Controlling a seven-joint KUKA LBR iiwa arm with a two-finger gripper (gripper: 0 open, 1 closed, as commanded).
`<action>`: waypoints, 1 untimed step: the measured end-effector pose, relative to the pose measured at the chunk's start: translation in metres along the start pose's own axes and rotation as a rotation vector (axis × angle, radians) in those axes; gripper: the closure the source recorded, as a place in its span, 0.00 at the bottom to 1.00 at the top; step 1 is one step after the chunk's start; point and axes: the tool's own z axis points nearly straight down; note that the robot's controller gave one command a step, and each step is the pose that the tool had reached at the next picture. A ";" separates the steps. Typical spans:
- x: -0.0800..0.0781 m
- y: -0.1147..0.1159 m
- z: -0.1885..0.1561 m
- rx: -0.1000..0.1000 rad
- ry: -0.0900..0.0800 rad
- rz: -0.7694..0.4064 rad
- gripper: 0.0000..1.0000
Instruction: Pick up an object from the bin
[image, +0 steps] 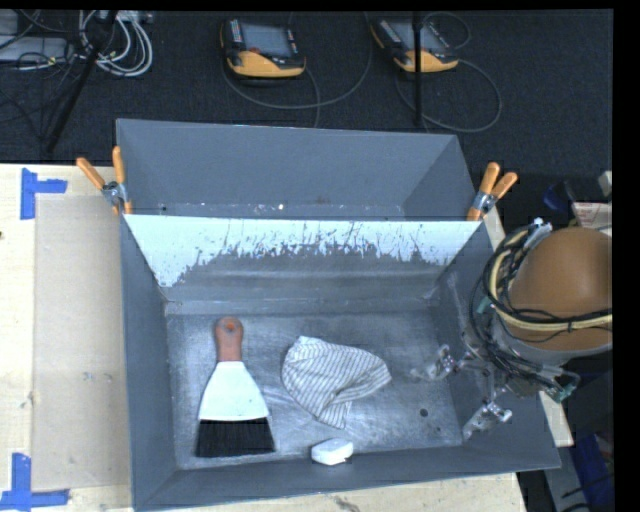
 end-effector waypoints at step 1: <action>-0.002 -0.002 -0.004 0.007 -0.006 -0.001 0.00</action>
Offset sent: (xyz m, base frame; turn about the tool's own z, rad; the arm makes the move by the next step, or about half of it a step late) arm 0.0210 0.0685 -0.0568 -0.1111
